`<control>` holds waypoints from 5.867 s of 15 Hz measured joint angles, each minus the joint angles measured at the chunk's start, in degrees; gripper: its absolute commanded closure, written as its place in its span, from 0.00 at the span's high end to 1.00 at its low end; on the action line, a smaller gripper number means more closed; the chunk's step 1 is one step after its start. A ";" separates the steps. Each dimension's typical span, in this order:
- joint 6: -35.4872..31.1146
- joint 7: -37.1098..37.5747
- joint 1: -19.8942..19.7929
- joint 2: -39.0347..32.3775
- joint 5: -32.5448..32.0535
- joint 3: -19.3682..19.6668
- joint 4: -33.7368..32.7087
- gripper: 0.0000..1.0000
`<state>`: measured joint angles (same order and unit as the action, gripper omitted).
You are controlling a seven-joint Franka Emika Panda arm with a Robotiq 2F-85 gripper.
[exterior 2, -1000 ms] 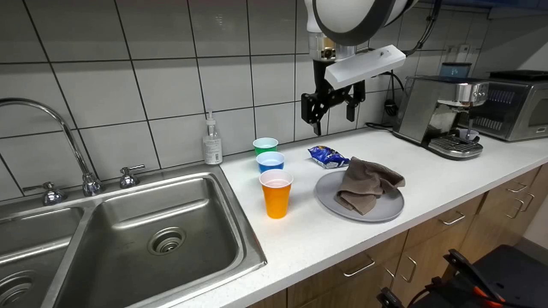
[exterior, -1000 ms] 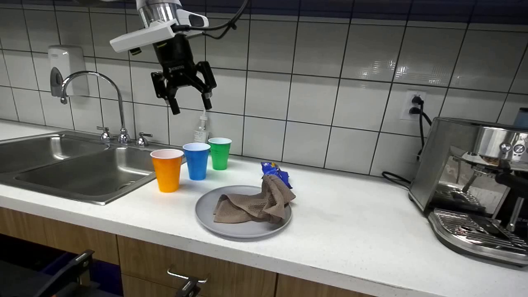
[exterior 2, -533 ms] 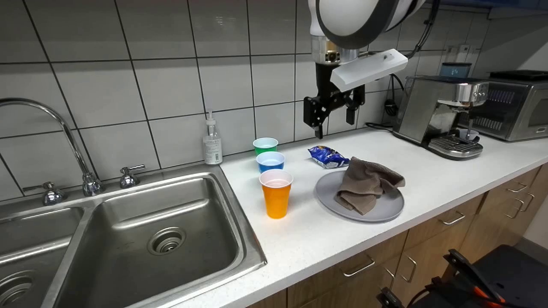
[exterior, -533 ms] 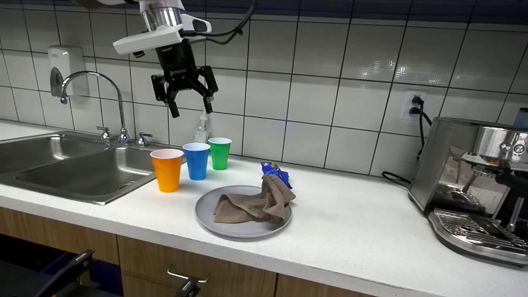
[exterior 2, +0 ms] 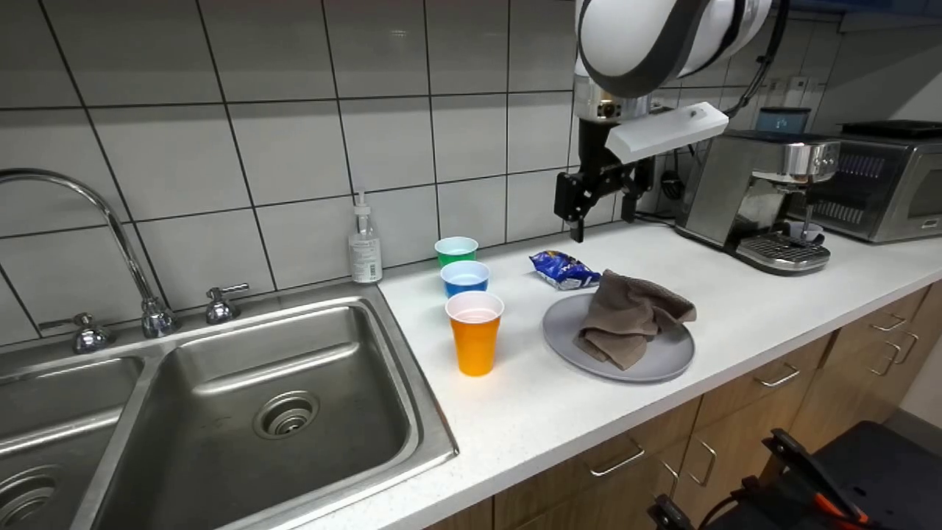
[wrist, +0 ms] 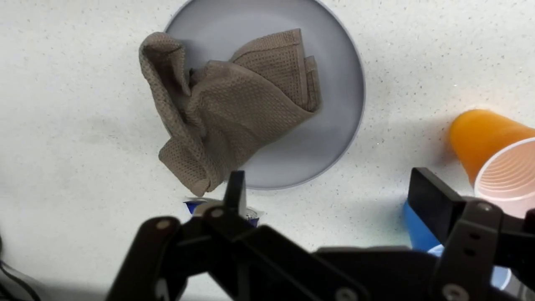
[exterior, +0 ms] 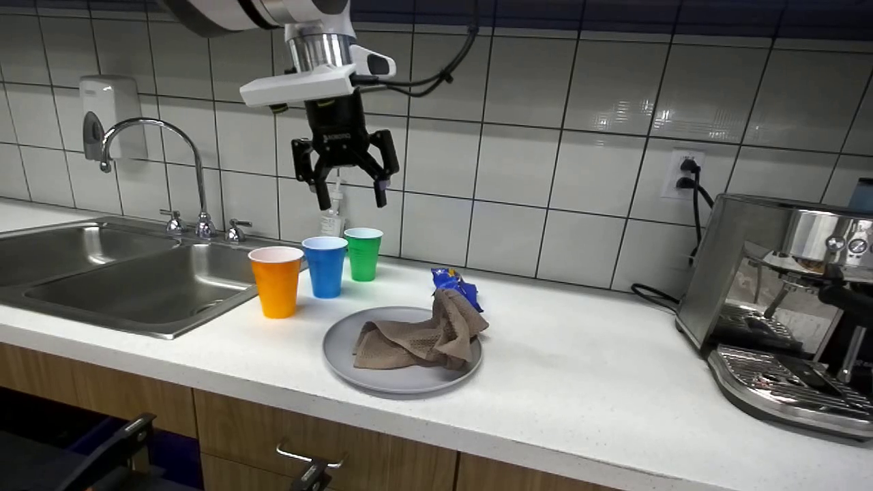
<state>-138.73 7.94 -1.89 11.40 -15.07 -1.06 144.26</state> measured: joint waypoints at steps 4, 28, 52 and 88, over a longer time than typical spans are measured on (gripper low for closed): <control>-2.72 -4.28 -0.19 -3.72 3.83 3.29 -0.62 1.00; -10.01 -4.32 -2.84 -28.88 -0.19 11.75 -14.19 1.00; -10.54 -4.12 -0.49 -38.58 -1.14 13.26 -17.47 0.27; -11.06 -5.39 -5.75 -21.36 -2.86 17.30 -15.71 0.02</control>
<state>-149.79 2.56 -7.64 -9.97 -17.93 16.23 128.55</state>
